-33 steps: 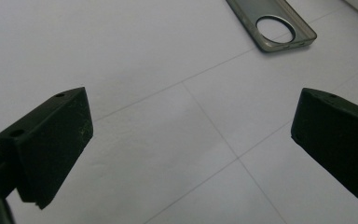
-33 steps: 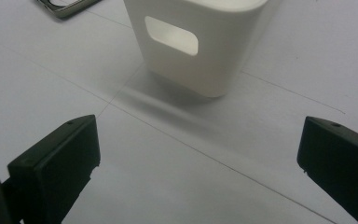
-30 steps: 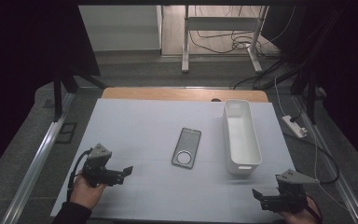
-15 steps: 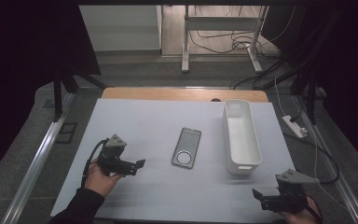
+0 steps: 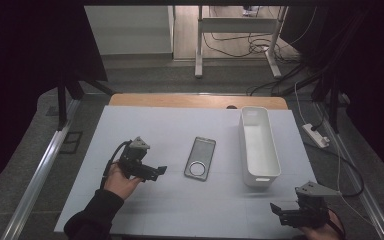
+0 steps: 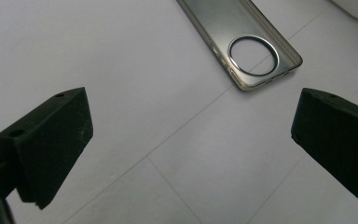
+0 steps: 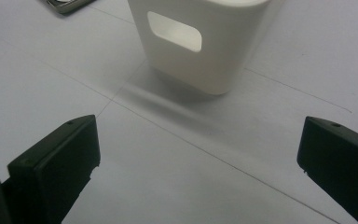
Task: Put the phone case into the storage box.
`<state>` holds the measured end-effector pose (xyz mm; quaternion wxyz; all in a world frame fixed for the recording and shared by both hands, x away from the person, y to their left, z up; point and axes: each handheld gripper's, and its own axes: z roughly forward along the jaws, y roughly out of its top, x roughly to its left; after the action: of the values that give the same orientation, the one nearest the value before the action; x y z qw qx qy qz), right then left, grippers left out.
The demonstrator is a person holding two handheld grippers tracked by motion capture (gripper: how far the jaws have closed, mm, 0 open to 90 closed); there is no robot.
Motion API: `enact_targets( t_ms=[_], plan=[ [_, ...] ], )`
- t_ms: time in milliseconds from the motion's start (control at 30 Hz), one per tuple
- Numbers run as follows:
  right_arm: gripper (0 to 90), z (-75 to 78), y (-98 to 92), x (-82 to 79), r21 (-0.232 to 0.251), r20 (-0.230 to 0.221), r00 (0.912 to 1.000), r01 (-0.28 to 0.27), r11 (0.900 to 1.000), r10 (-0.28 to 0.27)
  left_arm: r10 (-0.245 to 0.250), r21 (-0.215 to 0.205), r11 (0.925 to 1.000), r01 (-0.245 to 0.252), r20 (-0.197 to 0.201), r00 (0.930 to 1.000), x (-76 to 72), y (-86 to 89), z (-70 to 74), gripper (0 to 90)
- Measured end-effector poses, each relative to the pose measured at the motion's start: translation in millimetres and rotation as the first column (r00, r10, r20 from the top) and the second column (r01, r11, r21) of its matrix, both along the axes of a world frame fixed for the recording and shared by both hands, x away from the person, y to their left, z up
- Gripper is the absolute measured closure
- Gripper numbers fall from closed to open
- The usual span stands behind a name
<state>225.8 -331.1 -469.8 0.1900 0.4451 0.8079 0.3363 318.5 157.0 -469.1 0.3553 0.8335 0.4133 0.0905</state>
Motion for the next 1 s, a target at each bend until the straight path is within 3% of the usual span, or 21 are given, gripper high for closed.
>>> enact_targets(
  t_ms=[1000],
  plan=[
    [0.0,-0.5,0.6,0.2,-0.003,-0.004,1.0000,-0.006,1.000,0.006,-0.091,0.030,0.9953,0.092,-0.021,0.9956,47.4,-50.4,4.6,0.2]
  ],
)
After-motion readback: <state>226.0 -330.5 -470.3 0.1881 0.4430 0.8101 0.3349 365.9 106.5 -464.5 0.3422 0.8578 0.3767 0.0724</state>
